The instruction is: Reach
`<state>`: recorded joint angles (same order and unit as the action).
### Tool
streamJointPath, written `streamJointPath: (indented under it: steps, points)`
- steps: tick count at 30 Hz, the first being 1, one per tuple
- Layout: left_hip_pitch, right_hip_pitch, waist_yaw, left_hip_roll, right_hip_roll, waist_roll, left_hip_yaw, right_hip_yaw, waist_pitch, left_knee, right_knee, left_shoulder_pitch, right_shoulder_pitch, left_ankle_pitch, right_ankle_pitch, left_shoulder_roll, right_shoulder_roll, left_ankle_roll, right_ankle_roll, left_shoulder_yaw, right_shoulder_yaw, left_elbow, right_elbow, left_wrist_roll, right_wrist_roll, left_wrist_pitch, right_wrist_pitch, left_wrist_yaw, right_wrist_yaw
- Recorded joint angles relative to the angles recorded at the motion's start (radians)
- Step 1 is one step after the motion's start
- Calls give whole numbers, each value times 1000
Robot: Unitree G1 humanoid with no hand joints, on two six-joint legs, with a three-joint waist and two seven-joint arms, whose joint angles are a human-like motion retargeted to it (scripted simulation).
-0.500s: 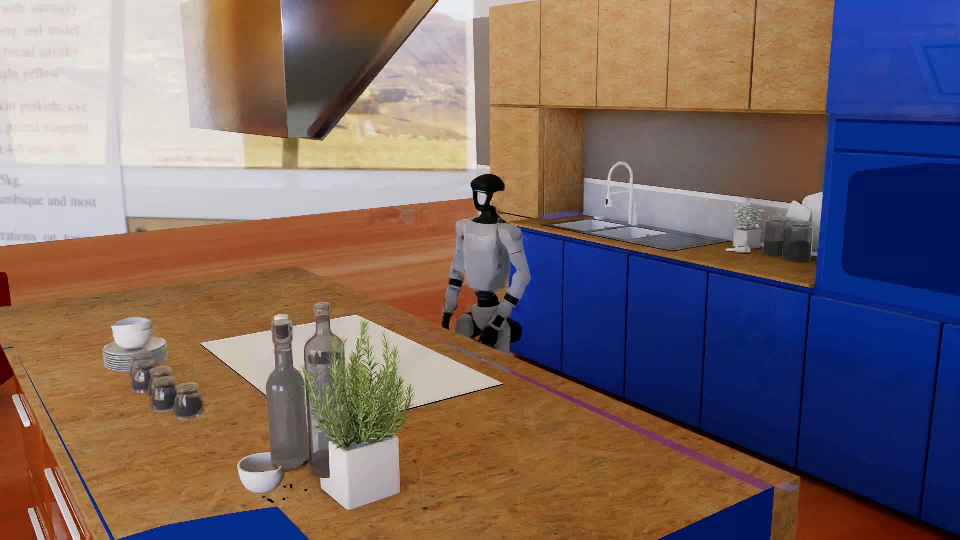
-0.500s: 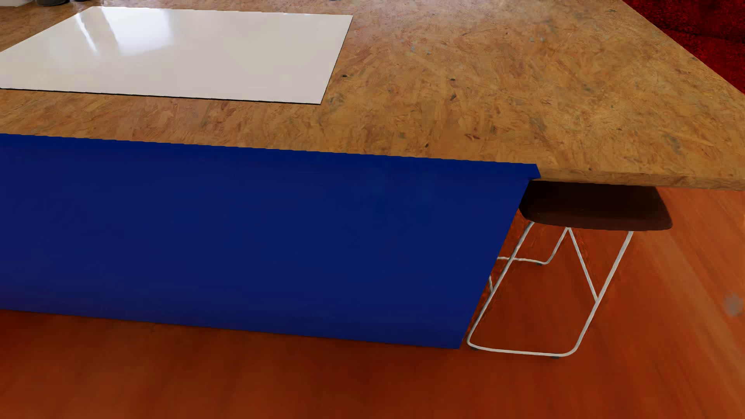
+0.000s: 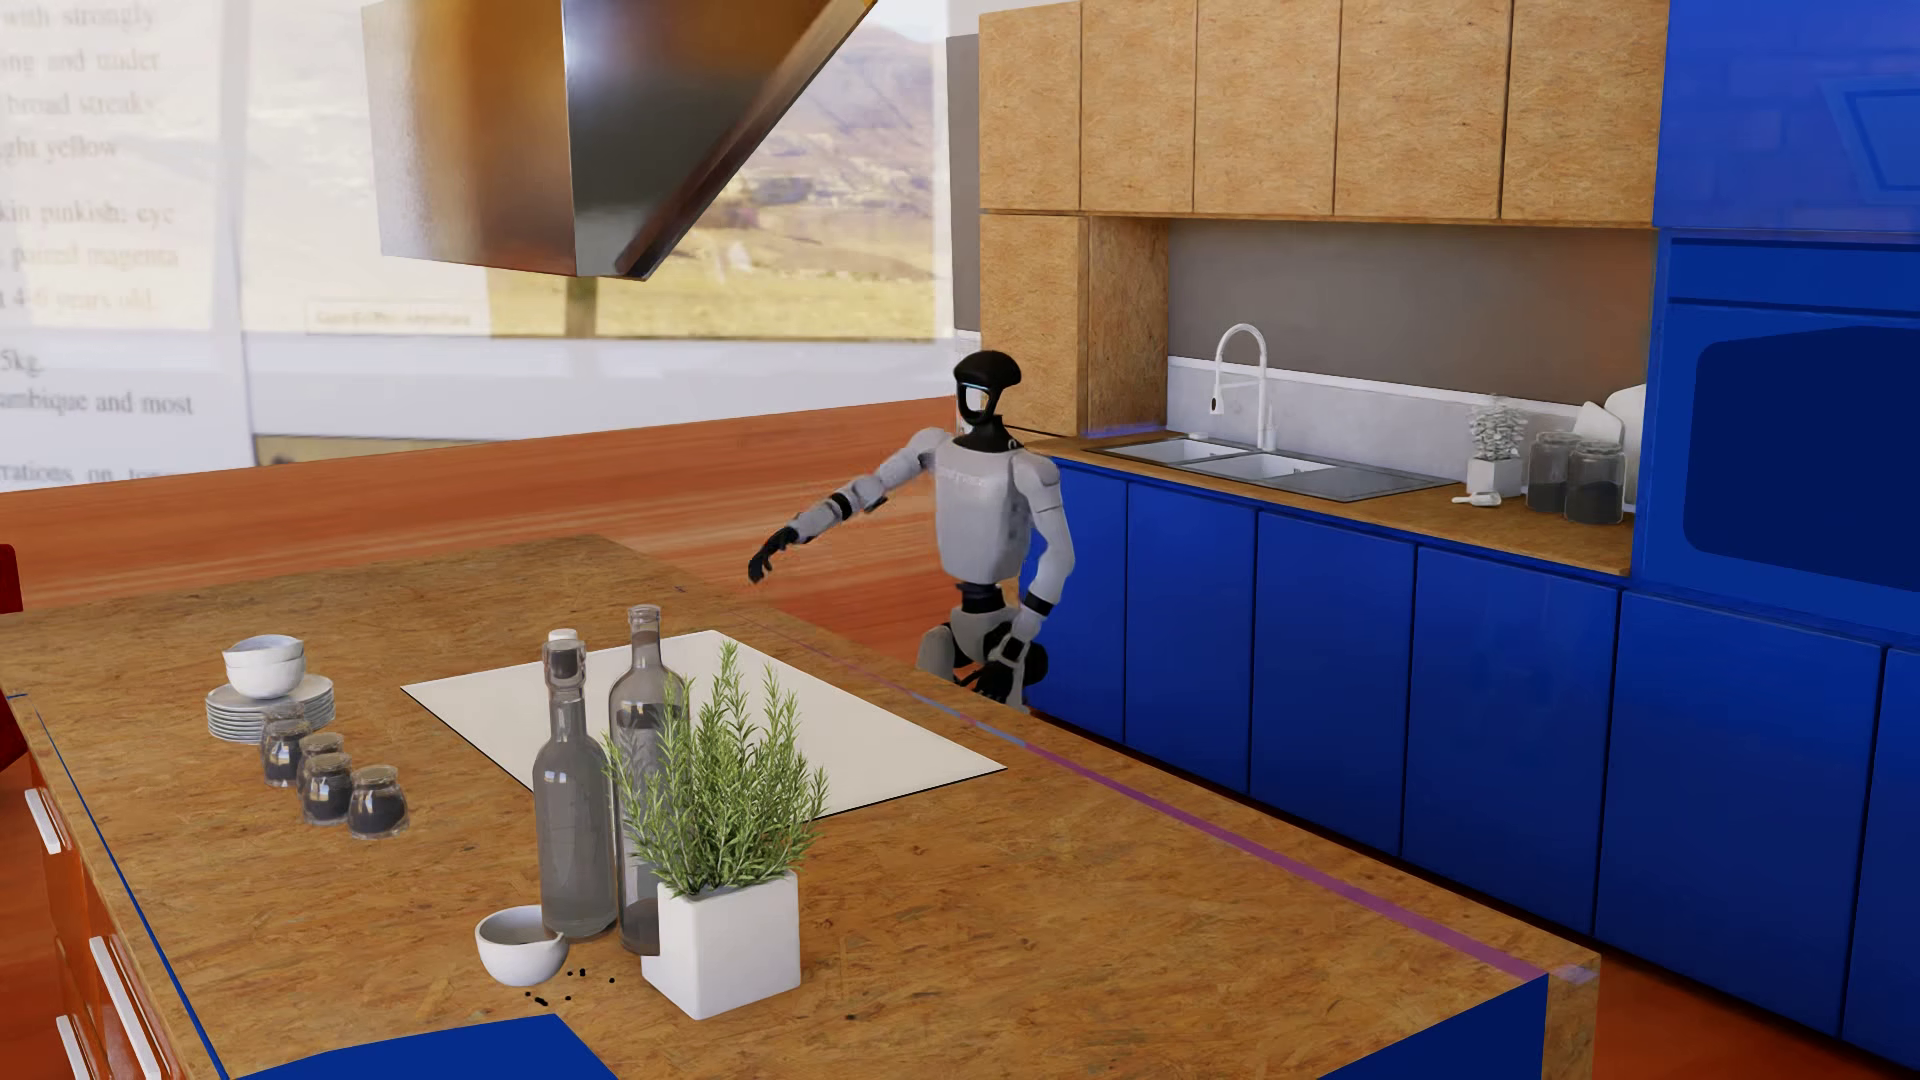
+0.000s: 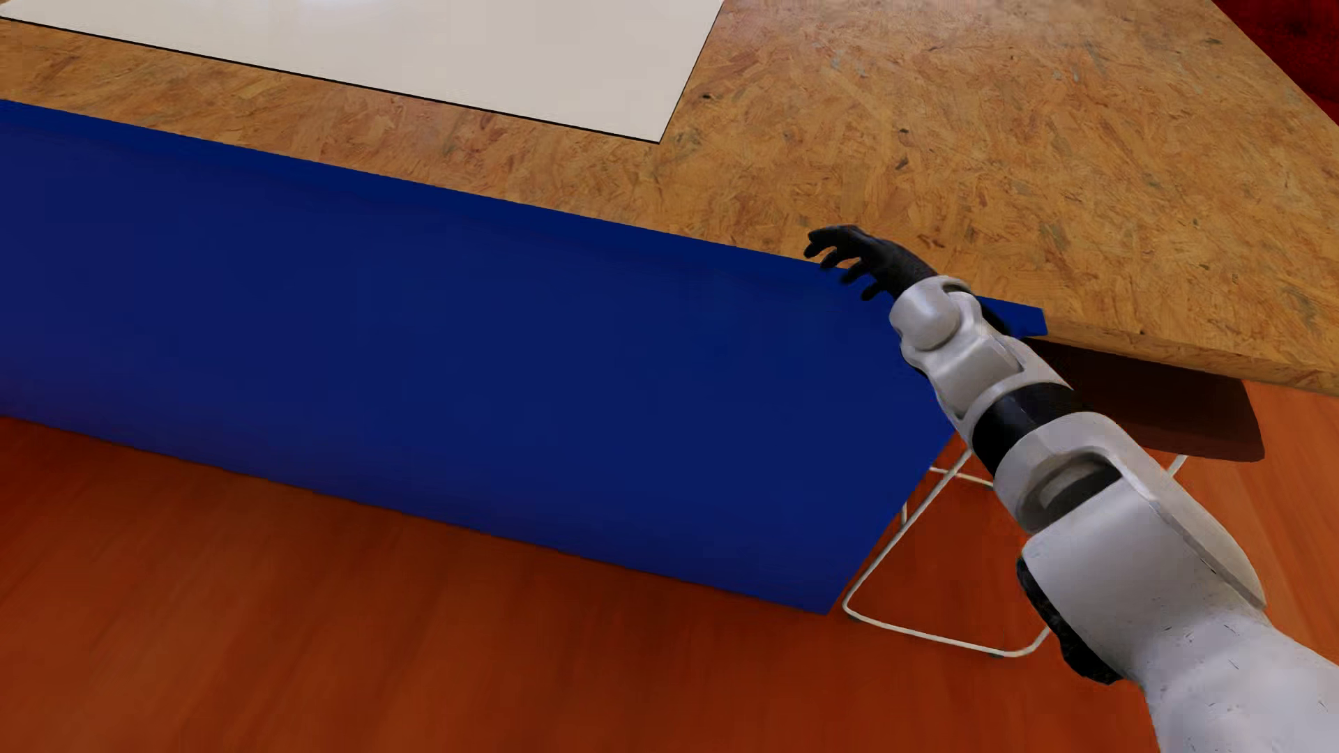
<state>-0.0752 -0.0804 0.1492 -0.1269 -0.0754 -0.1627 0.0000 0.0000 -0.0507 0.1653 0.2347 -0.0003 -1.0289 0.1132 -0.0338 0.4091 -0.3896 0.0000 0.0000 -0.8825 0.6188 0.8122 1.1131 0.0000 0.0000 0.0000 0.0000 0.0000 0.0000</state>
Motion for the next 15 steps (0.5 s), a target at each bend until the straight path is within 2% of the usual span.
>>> streamJointPath:
  steps: [3, 6, 8, 13, 15]
  points:
    - [-5, -2, -3, 2, 6, -57, 0, 0, -9, 3, -6, -23, -297, -36, 36, 35, -118, 0, 0, 42, -45, 7, 37, 0, 0, 0, 0, 0, 0]
    - [-1, 7, -11, 3, 9, -110, 0, 0, -17, 7, -11, -24, -469, -59, 45, 79, -201, 0, 0, 49, 59, 16, 62, 0, 0, 0, 0, 0, 0]
    - [7, 11, 23, 3, 8, -125, 0, 0, -17, 0, -10, -31, -538, -39, 17, 87, -204, 0, 0, 19, 90, 39, 74, 0, 0, 0, 0, 0, 0]
    - [15, 22, 71, 5, 9, -129, 0, 0, -16, -3, -9, -32, -499, -5, -20, 78, -144, 0, 0, -8, 184, 87, 141, 0, 0, 0, 0, 0, 0]
    - [15, 25, 71, 6, 10, -128, 0, 0, -16, 0, -11, -25, -510, -13, -21, 75, -135, 0, 0, 0, 177, 70, 135, 0, 0, 0, 0, 0, 0]
